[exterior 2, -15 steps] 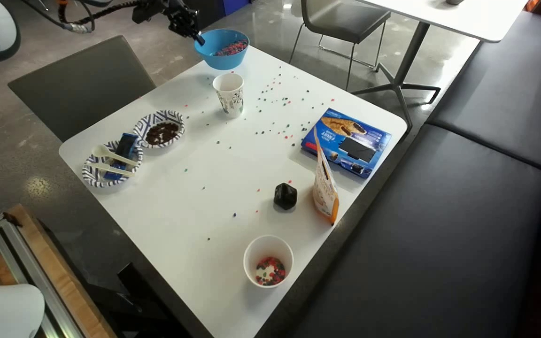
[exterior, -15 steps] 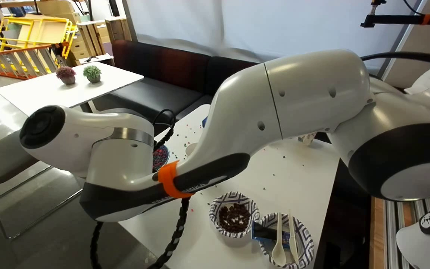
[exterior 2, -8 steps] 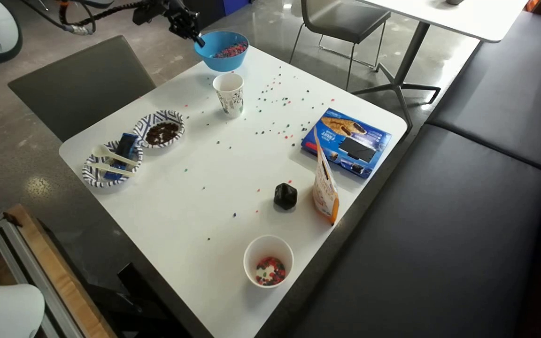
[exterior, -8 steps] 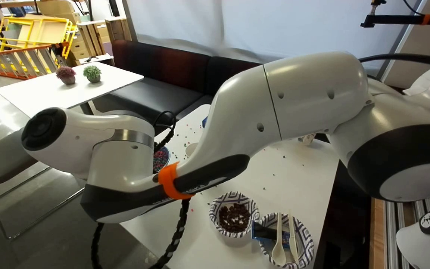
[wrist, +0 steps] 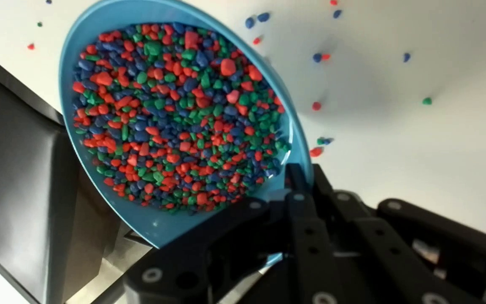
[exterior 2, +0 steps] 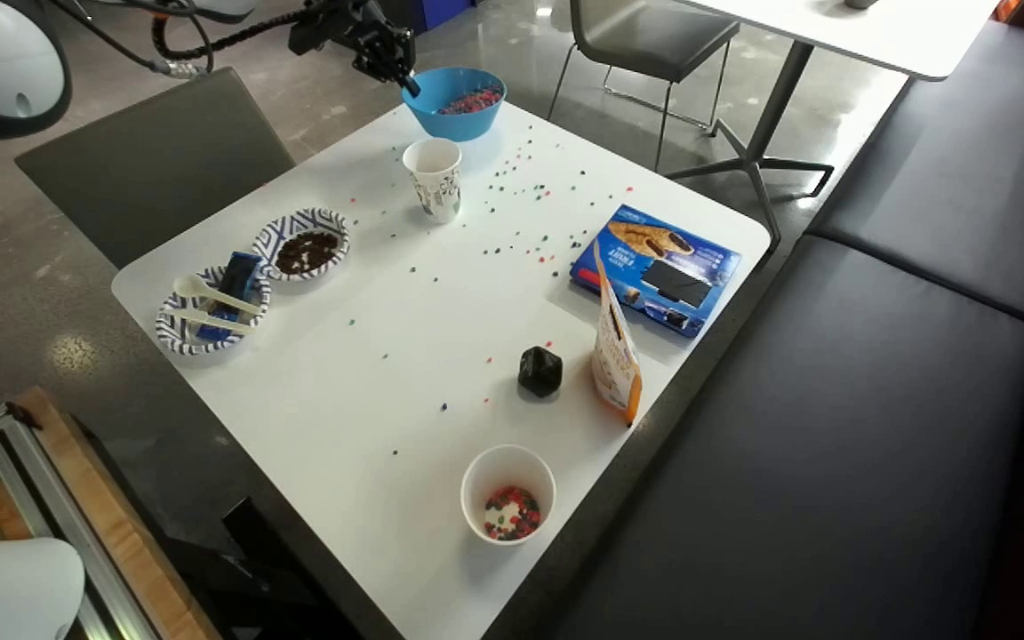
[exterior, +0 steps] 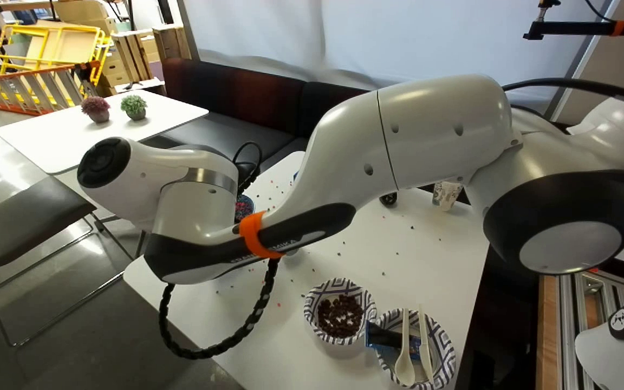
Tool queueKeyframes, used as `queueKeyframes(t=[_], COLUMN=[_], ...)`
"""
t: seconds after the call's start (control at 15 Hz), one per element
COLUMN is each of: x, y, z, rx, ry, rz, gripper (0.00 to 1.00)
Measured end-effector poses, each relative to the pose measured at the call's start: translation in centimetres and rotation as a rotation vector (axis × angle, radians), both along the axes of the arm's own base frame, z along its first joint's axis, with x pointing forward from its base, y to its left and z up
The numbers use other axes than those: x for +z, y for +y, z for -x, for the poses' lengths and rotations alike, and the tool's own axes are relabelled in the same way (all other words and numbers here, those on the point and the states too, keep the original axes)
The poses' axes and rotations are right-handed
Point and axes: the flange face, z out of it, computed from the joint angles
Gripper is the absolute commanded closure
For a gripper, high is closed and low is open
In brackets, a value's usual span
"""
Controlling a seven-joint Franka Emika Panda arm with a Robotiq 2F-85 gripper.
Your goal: Lightly pour some of the contents of the blue bowl into the cup
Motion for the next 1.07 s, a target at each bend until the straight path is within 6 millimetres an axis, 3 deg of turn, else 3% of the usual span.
queueKeyframes(t=[0.4,1.07], x=[-0.9,-3.9], y=[-1.9,-2.5], z=[-1.0,-1.6], rx=[0.041,0.063], ry=[0.024,0.028], rz=[0.016,0.002], gripper=[0.99,0.99])
